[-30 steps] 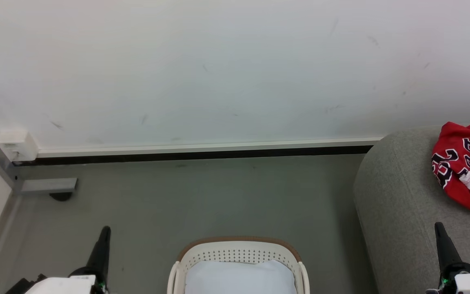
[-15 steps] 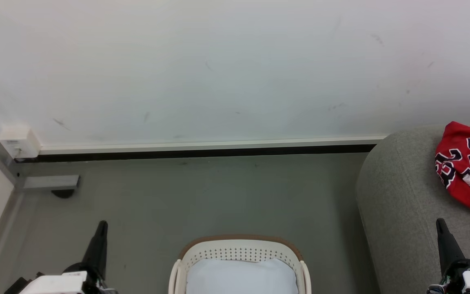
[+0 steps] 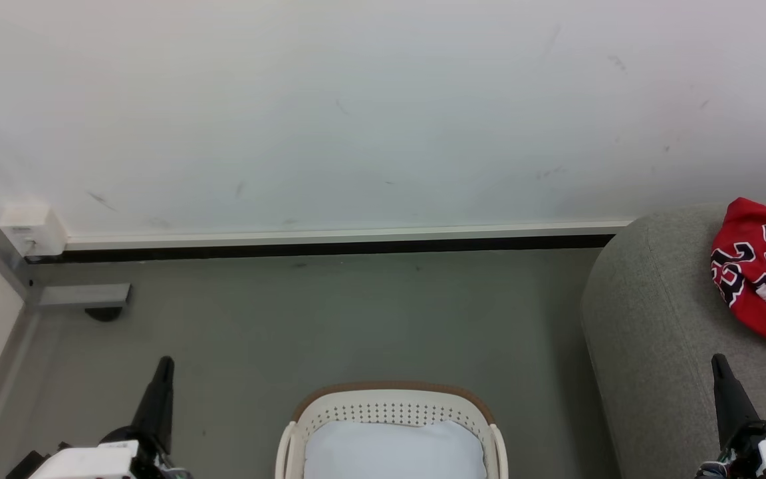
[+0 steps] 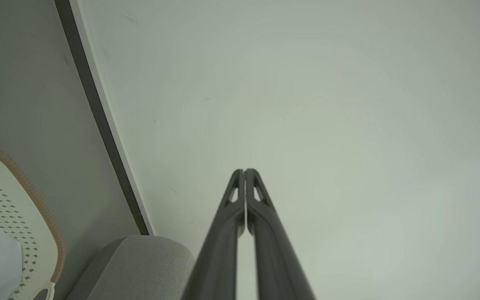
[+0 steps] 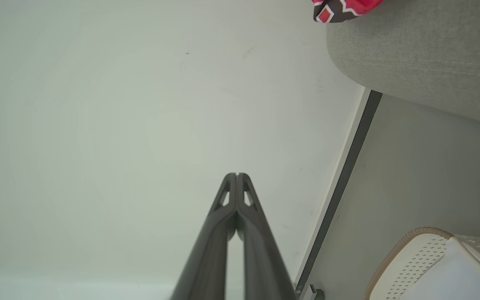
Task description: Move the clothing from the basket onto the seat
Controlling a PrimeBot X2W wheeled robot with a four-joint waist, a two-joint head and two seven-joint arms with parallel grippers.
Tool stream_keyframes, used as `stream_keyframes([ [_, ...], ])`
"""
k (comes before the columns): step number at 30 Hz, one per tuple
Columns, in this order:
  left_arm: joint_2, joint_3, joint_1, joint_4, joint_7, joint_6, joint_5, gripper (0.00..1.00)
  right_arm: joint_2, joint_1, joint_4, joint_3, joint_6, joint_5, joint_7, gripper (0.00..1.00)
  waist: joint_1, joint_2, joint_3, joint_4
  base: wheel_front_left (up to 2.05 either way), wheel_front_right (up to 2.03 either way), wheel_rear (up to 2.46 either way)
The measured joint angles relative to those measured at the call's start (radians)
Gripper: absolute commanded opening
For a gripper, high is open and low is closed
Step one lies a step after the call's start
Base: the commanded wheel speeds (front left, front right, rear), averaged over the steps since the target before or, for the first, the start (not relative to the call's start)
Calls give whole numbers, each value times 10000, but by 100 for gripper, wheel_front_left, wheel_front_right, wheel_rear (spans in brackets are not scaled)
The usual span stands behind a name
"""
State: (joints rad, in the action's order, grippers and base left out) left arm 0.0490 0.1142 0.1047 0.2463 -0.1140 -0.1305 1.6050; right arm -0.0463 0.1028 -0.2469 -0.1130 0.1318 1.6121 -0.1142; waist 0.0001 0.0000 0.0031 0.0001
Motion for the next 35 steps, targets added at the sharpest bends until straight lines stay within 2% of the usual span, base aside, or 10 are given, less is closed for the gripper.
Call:
stream_keyframes([
  [35,0,0,1,0,0,0,0,0,-2,1,0,0,0,0,0,0,0,0,0,-1,0,0,0],
])
